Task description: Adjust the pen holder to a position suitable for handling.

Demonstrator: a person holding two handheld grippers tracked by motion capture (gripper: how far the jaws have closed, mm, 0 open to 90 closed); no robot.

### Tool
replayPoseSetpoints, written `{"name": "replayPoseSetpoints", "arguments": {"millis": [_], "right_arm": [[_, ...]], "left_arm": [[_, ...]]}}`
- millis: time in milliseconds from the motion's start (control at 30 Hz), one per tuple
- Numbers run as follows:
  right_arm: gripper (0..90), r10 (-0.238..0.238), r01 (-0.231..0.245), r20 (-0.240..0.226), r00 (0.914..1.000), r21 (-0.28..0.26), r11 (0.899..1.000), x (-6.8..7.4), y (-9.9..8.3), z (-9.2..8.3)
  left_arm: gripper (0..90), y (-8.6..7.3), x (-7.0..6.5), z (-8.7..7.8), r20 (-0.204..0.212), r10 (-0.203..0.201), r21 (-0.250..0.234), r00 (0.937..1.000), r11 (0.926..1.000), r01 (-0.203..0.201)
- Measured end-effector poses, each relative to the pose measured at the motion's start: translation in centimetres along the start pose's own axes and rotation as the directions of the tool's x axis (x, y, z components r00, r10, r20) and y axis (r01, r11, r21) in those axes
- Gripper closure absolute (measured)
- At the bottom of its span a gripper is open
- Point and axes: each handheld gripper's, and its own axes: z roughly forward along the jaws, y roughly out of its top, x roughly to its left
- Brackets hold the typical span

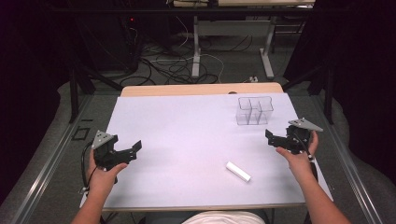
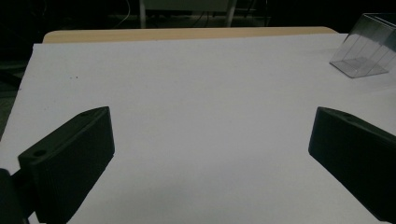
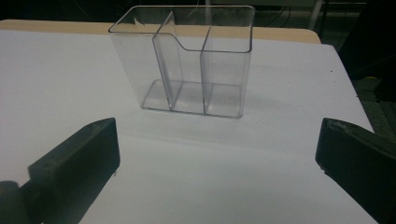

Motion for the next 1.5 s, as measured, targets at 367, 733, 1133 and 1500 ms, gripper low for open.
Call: {"name": "replayPoseSetpoints", "arguments": {"millis": [367, 733, 1133, 1500], "right_arm": [[1.0, -0.02, 0.02, -0.009, 0.9998, 0.014, 1.0, 0.5, 1.6, 1.3], [18.8, -0.055, 0.054, 0.035, 0.9979, 0.017, 0.998, -0.1, 6.5, 2.1], [36.7, -0.054, 0.049, 0.047, 0.9974, 0.091, 0.995, -1.9, 10.1, 4.6], [46.1, -0.041, 0.036, 0.086, 0.9955, 0.064, 0.997, -3.1, 11.1, 7.1]], "left_arm": [[0.3, -0.1, 0.5, 0.3, -0.016, -0.042, 0.008, 0.999, 0.9991, 0.042], [0.3, -0.2, 0.1, 0.2, -0.015, -0.015, 0.01, 0.9998, 0.9998, 0.015], [0.4, -0.5, 0.4, 0.1, -0.032, -0.031, 0.007, 0.999, 0.9995, 0.031], [0.4, -0.6, 0.5, 0.3, -0.033, -0.028, 0.018, 0.9991, 0.9994, 0.029]]}}
